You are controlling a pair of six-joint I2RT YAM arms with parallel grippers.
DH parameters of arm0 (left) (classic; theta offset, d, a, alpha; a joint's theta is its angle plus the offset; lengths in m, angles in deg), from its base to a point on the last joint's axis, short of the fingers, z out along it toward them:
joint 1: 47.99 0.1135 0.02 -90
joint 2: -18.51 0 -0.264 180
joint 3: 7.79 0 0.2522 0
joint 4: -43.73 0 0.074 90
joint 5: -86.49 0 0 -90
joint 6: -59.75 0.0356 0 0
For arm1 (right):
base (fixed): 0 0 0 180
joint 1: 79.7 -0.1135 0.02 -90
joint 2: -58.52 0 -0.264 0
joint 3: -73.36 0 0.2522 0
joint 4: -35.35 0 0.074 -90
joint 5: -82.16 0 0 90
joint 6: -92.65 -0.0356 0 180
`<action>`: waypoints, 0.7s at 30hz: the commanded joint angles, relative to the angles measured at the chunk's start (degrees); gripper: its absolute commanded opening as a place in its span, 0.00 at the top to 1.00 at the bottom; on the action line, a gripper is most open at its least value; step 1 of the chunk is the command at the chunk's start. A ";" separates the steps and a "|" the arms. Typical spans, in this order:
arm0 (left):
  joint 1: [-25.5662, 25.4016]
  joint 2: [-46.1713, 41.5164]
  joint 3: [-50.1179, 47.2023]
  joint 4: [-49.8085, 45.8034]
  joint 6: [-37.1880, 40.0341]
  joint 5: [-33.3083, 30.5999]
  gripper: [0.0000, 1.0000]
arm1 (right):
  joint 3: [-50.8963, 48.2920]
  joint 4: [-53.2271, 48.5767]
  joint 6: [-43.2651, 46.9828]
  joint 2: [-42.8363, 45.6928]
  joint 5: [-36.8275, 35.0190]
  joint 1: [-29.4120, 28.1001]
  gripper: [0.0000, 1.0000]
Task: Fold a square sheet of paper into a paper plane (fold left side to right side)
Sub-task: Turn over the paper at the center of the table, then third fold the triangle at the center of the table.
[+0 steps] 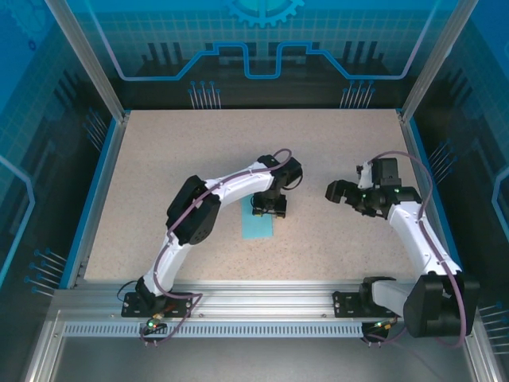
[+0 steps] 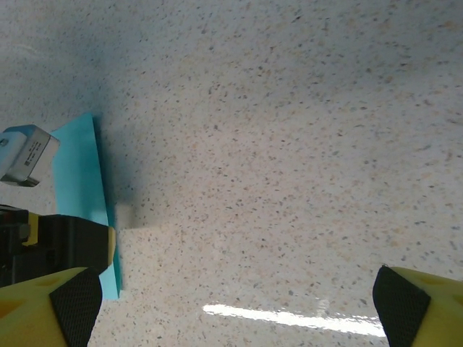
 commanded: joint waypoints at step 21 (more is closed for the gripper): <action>21.41 -31.84 -41.00 31.77 5.38 23.22 0.35 | 23.14 10.74 -7.14 -38.09 4.50 -27.05 0.77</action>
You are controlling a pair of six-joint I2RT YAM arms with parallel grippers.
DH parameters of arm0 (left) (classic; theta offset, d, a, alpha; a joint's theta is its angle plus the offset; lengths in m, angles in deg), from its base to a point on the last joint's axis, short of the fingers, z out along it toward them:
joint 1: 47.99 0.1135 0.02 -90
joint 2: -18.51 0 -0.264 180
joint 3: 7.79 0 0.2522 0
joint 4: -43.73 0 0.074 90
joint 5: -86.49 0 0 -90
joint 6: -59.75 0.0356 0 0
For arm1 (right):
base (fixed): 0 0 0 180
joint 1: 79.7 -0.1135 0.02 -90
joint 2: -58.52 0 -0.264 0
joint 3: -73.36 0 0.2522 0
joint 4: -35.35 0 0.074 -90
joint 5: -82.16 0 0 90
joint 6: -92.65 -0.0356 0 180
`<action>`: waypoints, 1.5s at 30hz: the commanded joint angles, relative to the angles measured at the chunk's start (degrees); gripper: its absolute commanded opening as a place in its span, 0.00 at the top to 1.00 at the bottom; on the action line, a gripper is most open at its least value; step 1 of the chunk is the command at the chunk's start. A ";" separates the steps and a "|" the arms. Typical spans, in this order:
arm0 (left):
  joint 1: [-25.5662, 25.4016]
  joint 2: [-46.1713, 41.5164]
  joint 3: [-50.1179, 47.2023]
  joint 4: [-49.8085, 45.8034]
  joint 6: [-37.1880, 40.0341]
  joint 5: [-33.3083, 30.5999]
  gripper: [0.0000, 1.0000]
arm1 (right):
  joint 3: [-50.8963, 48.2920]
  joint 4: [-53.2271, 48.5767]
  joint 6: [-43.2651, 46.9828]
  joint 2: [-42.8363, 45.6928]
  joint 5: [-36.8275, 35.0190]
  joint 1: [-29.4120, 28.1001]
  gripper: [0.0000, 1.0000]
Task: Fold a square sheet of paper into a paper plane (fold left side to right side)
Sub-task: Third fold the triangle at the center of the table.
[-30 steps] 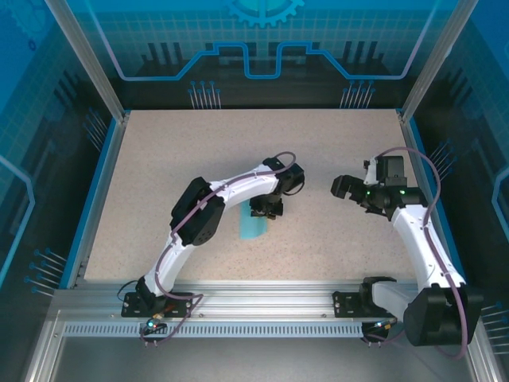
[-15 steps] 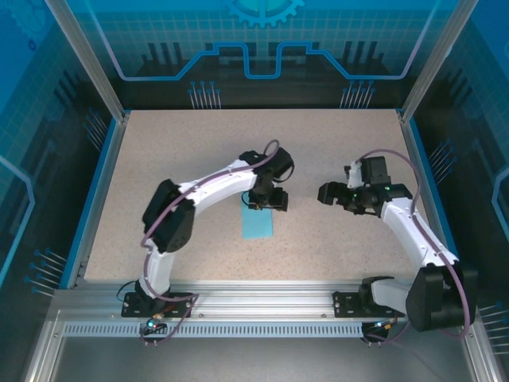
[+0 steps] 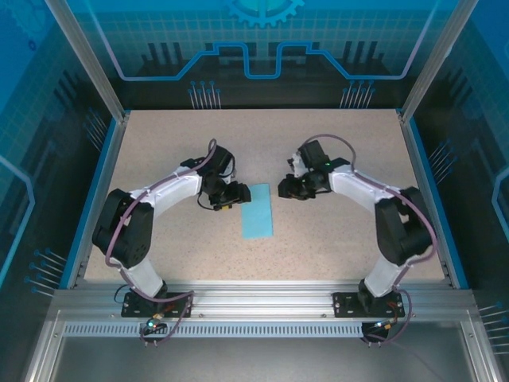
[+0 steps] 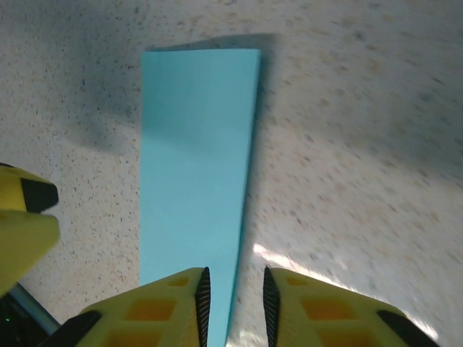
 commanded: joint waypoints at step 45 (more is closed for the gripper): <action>0.49 9.14 -2.83 7.82 -0.55 15.00 0.47 | 11.47 -3.39 0.69 -19.57 -3.83 -4.98 0.97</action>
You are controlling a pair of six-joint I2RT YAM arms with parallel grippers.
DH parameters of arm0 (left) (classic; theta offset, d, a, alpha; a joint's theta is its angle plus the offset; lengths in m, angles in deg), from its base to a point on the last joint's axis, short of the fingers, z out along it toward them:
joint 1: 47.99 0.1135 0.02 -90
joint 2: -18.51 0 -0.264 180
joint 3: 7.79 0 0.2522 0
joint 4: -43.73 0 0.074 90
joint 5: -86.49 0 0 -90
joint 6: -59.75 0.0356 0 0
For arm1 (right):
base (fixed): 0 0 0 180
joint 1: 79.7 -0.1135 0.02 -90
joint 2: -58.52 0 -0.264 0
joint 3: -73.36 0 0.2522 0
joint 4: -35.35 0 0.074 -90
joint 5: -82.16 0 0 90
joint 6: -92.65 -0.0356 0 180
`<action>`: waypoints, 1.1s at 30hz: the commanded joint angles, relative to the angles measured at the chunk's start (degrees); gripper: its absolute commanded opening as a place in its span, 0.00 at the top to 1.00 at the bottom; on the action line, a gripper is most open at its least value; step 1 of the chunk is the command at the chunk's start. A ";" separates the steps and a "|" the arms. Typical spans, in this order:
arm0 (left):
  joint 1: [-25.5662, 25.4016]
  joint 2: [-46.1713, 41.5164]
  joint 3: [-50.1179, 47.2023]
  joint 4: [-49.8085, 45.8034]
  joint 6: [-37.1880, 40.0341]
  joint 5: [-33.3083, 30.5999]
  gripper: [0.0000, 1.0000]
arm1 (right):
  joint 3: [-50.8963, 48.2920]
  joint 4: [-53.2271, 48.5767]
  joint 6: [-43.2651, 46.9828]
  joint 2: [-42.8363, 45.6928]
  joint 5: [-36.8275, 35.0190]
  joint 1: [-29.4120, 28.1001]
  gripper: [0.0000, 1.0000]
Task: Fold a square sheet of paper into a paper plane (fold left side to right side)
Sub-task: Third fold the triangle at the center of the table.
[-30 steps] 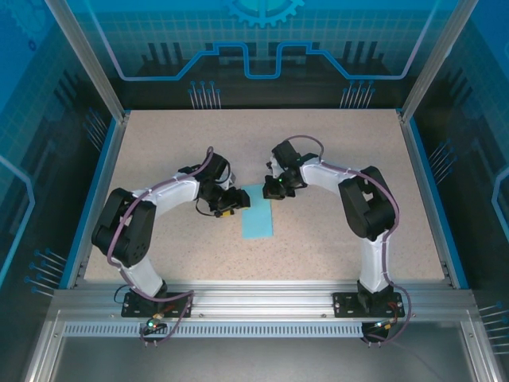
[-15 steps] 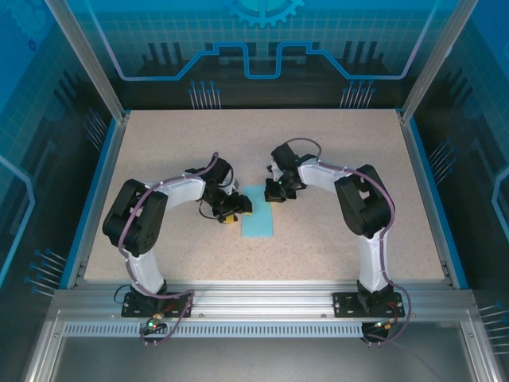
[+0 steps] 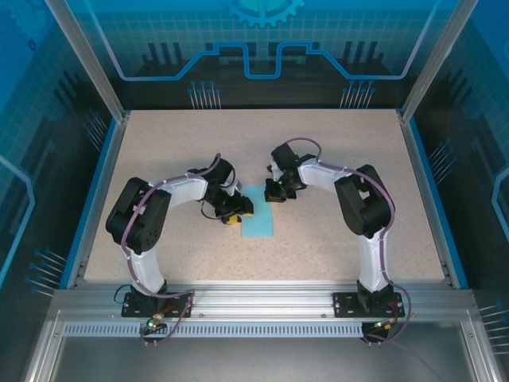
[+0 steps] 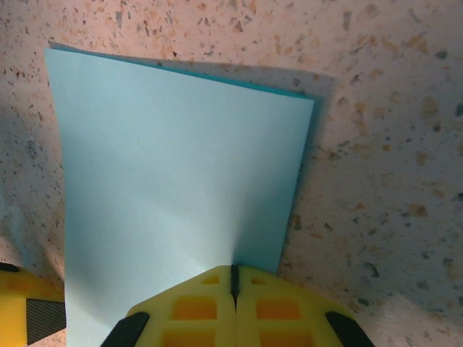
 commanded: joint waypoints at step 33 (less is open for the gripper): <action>-1.08 -3.50 1.78 -5.00 -9.71 4.76 1.00 | -33.42 20.95 15.03 34.40 -13.78 -15.91 0.20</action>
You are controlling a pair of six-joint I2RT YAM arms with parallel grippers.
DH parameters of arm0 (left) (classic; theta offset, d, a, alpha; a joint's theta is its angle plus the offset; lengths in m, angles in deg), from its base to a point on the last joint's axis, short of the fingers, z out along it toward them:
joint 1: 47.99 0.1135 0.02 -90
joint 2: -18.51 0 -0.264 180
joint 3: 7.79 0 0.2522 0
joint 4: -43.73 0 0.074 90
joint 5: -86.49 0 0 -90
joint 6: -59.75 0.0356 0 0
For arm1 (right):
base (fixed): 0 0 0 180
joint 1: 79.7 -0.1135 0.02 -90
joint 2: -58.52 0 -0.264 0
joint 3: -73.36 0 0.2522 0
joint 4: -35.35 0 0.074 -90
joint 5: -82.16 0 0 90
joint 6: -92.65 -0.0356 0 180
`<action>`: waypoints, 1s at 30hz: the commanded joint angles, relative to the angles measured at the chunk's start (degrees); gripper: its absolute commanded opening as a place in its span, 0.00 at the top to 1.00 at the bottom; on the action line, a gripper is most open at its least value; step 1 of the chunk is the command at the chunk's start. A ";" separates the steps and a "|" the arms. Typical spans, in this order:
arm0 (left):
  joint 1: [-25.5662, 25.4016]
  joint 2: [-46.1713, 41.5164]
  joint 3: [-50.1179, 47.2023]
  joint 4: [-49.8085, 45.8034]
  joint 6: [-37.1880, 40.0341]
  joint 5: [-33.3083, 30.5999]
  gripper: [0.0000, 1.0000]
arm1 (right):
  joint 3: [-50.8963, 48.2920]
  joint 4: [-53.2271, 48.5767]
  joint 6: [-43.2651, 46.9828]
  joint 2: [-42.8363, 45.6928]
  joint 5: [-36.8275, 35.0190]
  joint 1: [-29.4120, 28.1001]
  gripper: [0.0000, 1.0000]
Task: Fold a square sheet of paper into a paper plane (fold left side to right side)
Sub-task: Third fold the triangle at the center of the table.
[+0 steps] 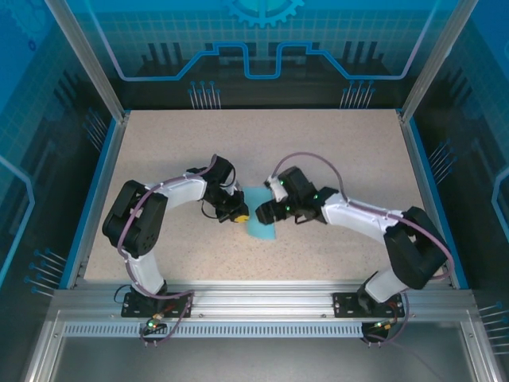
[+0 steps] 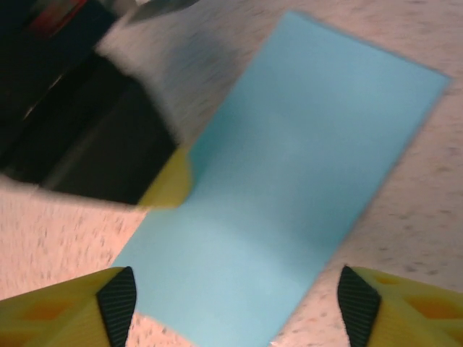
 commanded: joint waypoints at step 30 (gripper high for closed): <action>-0.40 -0.32 2.02 -4.34 -1.90 3.72 1.00 | 1.31 5.97 9.84 -8.34 -12.34 -14.00 0.53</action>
